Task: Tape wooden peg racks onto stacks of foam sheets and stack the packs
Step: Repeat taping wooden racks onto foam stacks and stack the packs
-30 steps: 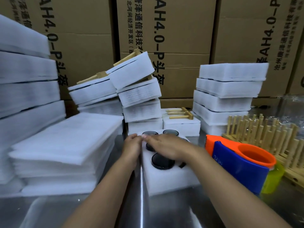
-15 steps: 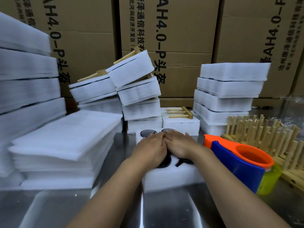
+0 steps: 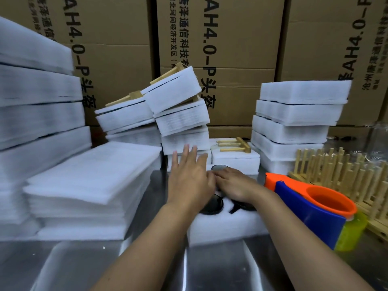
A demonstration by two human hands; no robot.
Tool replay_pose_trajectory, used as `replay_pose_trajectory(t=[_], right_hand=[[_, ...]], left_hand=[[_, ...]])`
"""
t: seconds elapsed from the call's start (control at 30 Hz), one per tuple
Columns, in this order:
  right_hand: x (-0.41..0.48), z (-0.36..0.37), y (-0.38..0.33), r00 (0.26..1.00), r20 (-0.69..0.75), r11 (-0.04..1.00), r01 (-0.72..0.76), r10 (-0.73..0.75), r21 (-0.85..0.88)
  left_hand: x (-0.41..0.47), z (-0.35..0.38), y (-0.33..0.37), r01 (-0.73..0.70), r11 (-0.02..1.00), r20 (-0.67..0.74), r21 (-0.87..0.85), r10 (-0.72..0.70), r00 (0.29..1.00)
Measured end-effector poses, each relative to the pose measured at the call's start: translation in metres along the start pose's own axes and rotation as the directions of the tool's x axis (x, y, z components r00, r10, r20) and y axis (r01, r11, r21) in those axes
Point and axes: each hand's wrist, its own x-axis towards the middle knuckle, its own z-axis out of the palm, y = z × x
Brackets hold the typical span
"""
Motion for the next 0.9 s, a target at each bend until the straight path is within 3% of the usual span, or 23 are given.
replay_pose_trajectory(t=[0.1,0.2,0.33,0.43,0.77,0.9], right_hand=[[-0.002,0.0,0.0,1.0,-0.015,1.0,-0.006,0.007,0.026],[-0.002,0.0,0.002,1.0,-0.022,1.0,-0.002,0.002,0.023],[-0.002,0.0,0.002,1.0,-0.022,1.0,-0.011,0.011,0.021],[-0.002,0.001,0.003,0.999,-0.028,0.999,-0.024,0.026,0.041],[-0.005,0.001,0.001,0.998,-0.062,0.998,-0.014,0.018,0.056],[-0.008,0.003,0.001,0.993,-0.114,1.0,-0.021,0.019,-0.015]], left_hand=[[0.004,-0.022,-0.005,0.067,0.971,-0.226,0.231,-0.013,0.974],[0.008,-0.047,-0.017,0.284,0.907,-0.269,0.312,-0.202,0.942],[0.01,-0.066,-0.045,0.446,0.807,-0.067,0.387,-0.458,0.887],[0.009,-0.076,-0.054,0.489,0.787,0.056,0.376,-0.546,0.836],[0.005,-0.08,-0.044,0.495,0.859,-0.288,0.13,-0.445,0.848],[0.002,-0.087,-0.027,0.265,0.963,-0.534,0.047,-0.2,0.821]])
